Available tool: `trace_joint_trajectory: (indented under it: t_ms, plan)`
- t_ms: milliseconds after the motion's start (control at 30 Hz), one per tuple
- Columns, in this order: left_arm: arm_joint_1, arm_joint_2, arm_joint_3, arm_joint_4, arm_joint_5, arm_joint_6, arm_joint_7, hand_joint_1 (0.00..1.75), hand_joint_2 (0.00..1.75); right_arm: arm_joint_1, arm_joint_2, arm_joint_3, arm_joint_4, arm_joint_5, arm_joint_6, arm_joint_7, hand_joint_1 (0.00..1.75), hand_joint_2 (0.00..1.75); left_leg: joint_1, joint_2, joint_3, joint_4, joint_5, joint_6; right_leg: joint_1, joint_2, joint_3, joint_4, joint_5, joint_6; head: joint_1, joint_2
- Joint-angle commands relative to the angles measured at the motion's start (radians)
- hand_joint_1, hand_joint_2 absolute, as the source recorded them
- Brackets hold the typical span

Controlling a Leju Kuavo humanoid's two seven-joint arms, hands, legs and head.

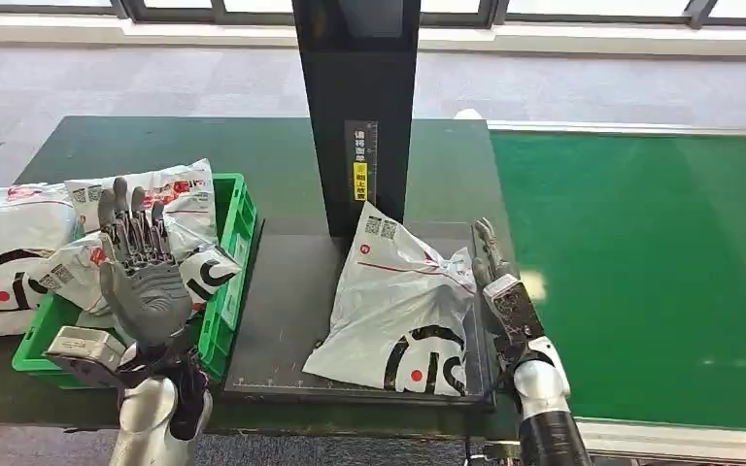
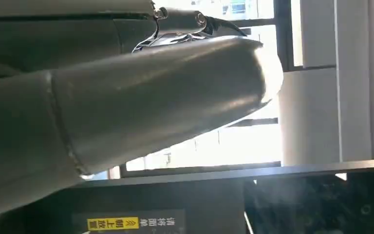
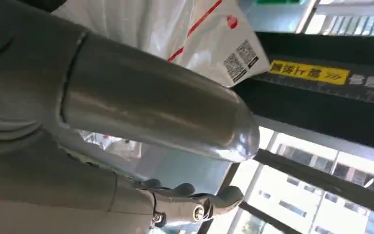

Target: Moved the parcel from conveyor to table for the left to box.

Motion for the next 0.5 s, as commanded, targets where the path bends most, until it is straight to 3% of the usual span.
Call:
trace_joint_trajectory:
  t_ms: [33,67,100,167,233,333,367,500]
  plan:
    - [-0.067,0.070,-0.179,0.148,-0.265,0.032,0.051,0.00,0.00,0.092,-0.050,0.090,-0.304,-0.174,0.103,-0.113,0.00,0.00,0.000,-0.004,-0.001,-0.001,0.001,0.000,0.000,-0.005,0.001,-0.001,-0.001,0.000,0.000,0.000]
    - [-0.072,0.096,-0.225,0.172,-0.370,0.025,0.065,0.00,0.00,0.124,-0.063,0.100,-0.395,-0.197,0.092,-0.113,0.00,0.00,0.000,-0.007,-0.001,-0.001,0.001,0.001,0.000,-0.008,0.002,-0.001,-0.002,0.000,0.000,0.000]
    - [-0.074,0.110,-0.254,0.194,-0.446,0.017,0.069,0.00,0.00,0.146,-0.073,0.107,-0.479,-0.218,0.087,-0.113,0.00,1.75,-0.001,-0.006,0.000,-0.002,0.001,0.001,-0.001,-0.007,0.002,-0.001,-0.002,0.000,0.000,0.000]
    - [-0.079,0.108,-0.286,0.245,-0.508,-0.041,0.085,0.00,0.00,0.194,-0.093,0.114,-0.644,-0.261,0.074,-0.113,0.00,1.75,-0.002,-0.009,-0.001,0.000,0.001,0.001,-0.002,-0.010,0.000,0.001,-0.002,0.000,0.000,0.000]
    - [-0.099,0.096,-0.331,0.300,-0.639,-0.008,0.123,0.00,0.00,0.218,-0.091,0.115,-0.735,-0.258,0.059,-0.113,0.00,1.75,-0.001,-0.010,0.001,-0.001,0.000,0.002,-0.001,-0.011,0.004,-0.002,-0.003,0.001,0.000,0.000]
    - [-0.134,0.070,-0.397,0.387,-0.807,-0.025,0.197,0.00,0.00,0.211,-0.079,0.128,-0.799,-0.270,0.063,-0.113,0.00,1.75,-0.002,-0.007,0.000,-0.001,-0.001,0.002,-0.002,-0.007,0.002,-0.001,-0.003,0.001,0.000,0.000]
    - [-0.162,0.056,-0.424,0.456,-0.907,-0.005,0.255,0.00,1.75,0.207,-0.076,0.138,-0.808,-0.257,0.051,-0.113,0.00,1.75,-0.001,-0.005,0.000,0.000,-0.002,0.002,-0.001,-0.006,0.001,-0.001,-0.002,0.001,0.000,0.000]
    - [-0.175,0.051,-0.429,0.481,-0.925,-0.003,0.262,0.00,1.75,0.206,-0.076,0.141,-0.812,-0.252,0.043,-0.113,0.00,1.75,-0.001,-0.004,0.000,-0.001,-0.001,0.002,-0.001,-0.005,0.001,-0.002,-0.001,0.001,0.000,0.000]
